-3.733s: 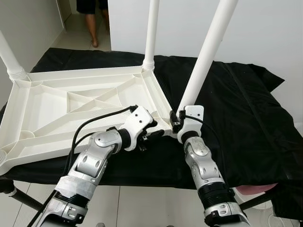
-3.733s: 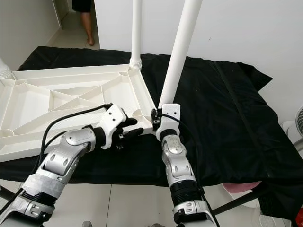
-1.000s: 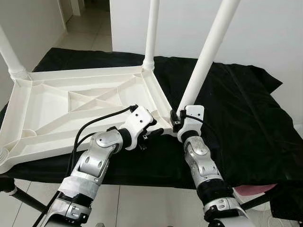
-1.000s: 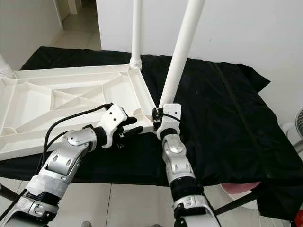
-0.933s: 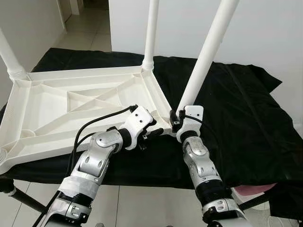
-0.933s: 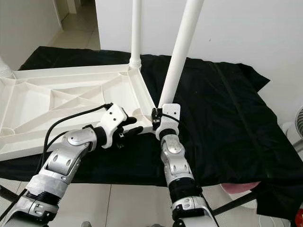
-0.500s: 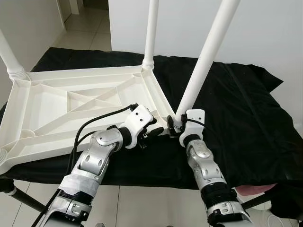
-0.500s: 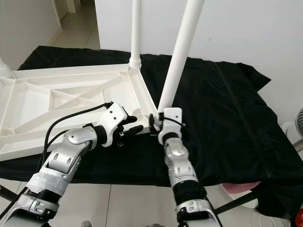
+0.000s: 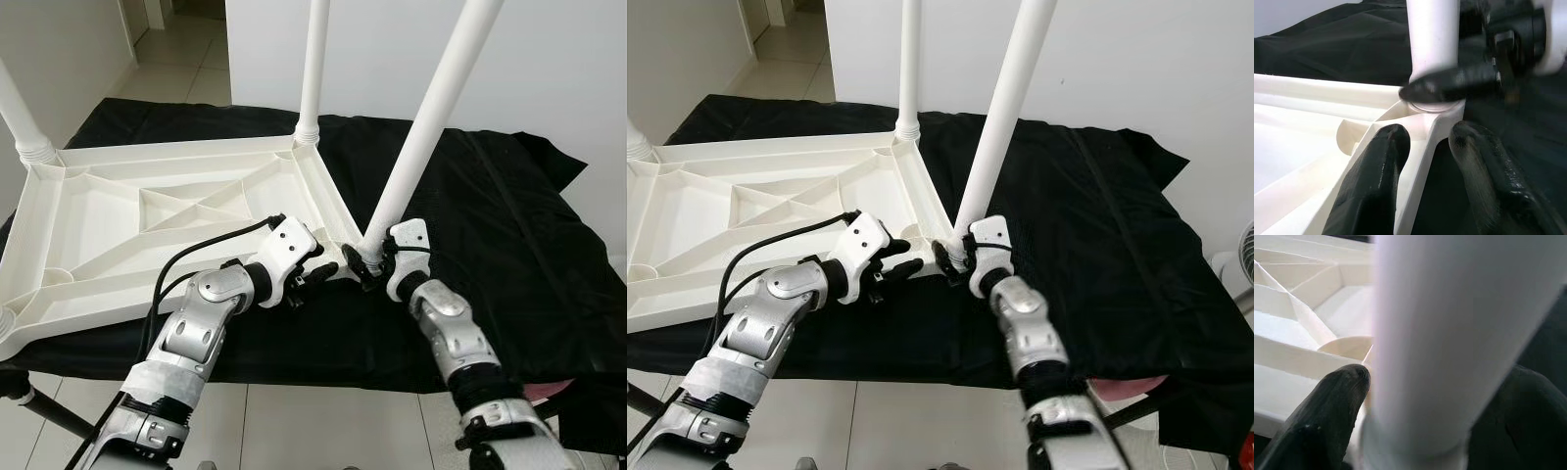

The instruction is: Building children table

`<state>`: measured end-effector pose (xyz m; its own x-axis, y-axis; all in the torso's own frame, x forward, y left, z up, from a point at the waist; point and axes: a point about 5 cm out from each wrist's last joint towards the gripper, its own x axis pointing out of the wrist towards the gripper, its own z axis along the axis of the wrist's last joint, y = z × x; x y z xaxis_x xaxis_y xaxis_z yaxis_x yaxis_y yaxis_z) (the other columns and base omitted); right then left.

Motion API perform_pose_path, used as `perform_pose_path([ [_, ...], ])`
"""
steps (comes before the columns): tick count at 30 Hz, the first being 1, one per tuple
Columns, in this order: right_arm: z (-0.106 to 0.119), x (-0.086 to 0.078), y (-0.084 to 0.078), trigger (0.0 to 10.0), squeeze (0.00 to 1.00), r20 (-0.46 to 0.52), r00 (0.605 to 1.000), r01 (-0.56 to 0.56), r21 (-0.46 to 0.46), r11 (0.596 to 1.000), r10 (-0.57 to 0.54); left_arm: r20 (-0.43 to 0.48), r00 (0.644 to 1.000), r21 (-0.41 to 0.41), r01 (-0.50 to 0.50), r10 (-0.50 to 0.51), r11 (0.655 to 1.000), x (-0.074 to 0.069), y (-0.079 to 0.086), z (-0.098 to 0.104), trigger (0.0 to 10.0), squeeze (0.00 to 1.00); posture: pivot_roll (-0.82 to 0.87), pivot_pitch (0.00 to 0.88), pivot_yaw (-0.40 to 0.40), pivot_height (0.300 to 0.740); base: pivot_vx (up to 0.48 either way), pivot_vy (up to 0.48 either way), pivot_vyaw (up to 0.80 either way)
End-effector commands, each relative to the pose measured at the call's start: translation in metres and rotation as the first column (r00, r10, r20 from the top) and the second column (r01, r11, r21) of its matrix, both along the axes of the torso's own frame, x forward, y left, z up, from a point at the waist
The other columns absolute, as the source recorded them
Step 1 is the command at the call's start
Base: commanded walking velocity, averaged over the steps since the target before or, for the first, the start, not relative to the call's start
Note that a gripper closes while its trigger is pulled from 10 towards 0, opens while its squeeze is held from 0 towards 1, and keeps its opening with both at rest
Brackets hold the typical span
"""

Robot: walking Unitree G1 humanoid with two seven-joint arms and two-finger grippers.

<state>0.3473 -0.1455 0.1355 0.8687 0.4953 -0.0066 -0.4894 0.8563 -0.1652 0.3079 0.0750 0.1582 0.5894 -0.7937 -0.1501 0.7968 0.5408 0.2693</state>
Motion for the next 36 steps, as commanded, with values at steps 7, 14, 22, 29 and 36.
perform_pose_path([
  [7, 0.002, 0.007, 0.002, 10.0, 0.0, -0.004, 0.991, -0.132, -0.063, 0.989, 0.132, 0.019, 0.999, -0.011, -0.046, 0.046, 0.999, -0.003, -0.003, 0.0, 10.0, 0.0, 0.0, 0.0, -0.063, 0.74, 0.0, 0.0, 0.0],
  [14, -0.005, 0.009, 0.004, 10.0, 0.0, -0.029, 0.981, -0.193, -0.078, 0.978, 0.192, 0.008, 0.998, -0.008, -0.069, 0.07, 0.998, -0.003, -0.003, -0.008, 10.0, 0.0, 0.01, 0.0, -0.066, 0.74, 0.0, 0.0, 0.0],
  [22, -0.013, 0.009, 0.003, 2.3, 0.0, -0.051, 0.977, -0.211, -0.073, 0.975, 0.208, 0.001, 0.997, -0.014, -0.079, 0.079, 0.997, -0.002, -0.005, -0.01, 10.0, 0.0, 0.01, 0.0, -0.065, 0.74, 0.0, 0.0, 0.0],
  [29, -0.019, 0.008, 0.0, 0.0, 0.0, -0.078, 0.976, -0.207, -0.076, 0.975, 0.201, -0.004, 0.997, -0.02, -0.073, 0.073, 0.997, -0.003, -0.008, -0.012, 10.0, 0.0, 0.0, 0.0, -0.07, 0.74, 0.0, 0.0, 0.0],
  [36, -0.024, 0.007, -0.002, 10.0, 0.0, -0.081, 0.981, -0.18, -0.061, 0.982, 0.175, -0.004, 0.997, -0.021, -0.071, 0.071, 0.997, -0.003, -0.008, -0.012, 10.0, 0.0, 0.0, 0.0, -0.072, 0.74, 0.0, 0.0, 0.0],
])
